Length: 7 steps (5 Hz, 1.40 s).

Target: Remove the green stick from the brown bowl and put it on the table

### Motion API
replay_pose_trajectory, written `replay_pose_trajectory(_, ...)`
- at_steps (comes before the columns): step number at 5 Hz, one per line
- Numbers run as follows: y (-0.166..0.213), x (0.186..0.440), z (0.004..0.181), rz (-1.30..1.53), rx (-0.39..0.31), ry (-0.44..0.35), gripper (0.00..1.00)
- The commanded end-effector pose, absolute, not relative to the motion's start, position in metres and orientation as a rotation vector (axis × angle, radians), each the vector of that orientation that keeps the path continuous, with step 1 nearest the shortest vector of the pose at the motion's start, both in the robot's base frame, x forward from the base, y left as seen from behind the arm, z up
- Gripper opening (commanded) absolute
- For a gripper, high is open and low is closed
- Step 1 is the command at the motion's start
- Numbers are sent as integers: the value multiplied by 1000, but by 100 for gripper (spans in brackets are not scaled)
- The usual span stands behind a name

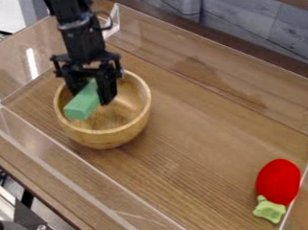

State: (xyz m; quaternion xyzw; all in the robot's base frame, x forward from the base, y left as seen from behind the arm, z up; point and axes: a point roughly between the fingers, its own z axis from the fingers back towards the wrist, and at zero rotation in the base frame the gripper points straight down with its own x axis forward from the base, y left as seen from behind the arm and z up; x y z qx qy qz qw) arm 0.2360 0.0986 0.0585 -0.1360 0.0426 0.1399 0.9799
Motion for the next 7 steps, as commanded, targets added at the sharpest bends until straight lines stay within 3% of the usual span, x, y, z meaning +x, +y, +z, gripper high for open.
replay_pose_trajectory(1,92,247,89,266,-257,20,0)
replay_pose_trajectory(2,76,249,101,246,-265,17,0)
replay_pose_trajectory(3,61,257,101,245,-270,13,0)
replay_pose_trajectory(4,35,264,97,235,-276,11,100)
replay_pose_trajectory(5,1,269,104,215,-279,15,0)
replay_pose_trajectory(6,-32,274,105,177,-282,21,0)
replay_pose_trajectory(7,-40,280,91,161,-270,20,0)
